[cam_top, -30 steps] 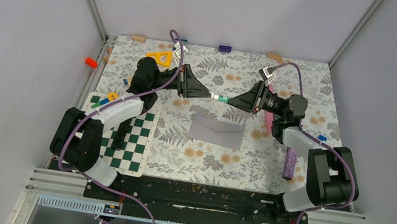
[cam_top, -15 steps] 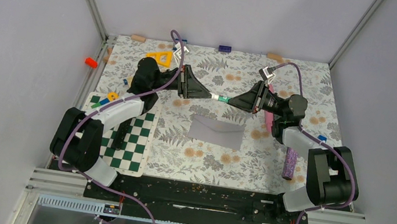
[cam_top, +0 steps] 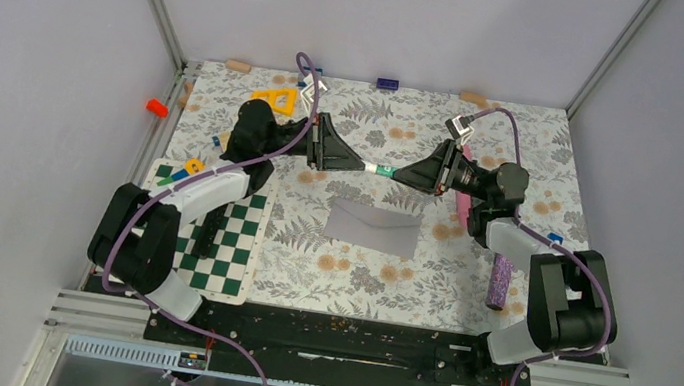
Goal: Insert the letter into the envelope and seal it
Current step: Close the solid glue cap on the solid glue.
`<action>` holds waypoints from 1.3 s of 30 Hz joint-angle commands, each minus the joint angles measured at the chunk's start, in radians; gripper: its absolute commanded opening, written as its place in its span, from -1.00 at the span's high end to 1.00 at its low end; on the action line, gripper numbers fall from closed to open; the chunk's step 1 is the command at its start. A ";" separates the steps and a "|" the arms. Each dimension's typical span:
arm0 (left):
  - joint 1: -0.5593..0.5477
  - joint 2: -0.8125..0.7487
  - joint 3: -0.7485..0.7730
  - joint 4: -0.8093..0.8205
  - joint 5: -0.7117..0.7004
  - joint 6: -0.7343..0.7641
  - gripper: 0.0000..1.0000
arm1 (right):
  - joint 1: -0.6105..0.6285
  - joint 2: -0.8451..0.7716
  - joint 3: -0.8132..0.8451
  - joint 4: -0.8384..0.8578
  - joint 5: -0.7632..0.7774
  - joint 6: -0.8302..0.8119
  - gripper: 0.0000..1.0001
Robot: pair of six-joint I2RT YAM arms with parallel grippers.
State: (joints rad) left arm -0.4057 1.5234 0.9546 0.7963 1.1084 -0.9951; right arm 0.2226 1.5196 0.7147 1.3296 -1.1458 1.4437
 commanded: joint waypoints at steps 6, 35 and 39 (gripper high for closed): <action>-0.016 -0.024 -0.006 0.052 0.008 0.019 1.00 | 0.012 -0.034 0.013 -0.111 0.005 -0.153 0.88; -0.072 -0.003 -0.010 -0.060 -0.047 0.128 1.00 | 0.067 0.026 0.038 -0.176 0.035 -0.100 0.88; -0.089 -0.025 0.014 -0.200 -0.054 0.263 1.00 | 0.075 0.085 0.055 -0.051 0.032 0.051 0.87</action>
State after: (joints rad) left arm -0.4221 1.5253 0.9218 0.6544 1.0435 -0.8627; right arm 0.2508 1.5440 0.7208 1.1305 -1.1370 1.3205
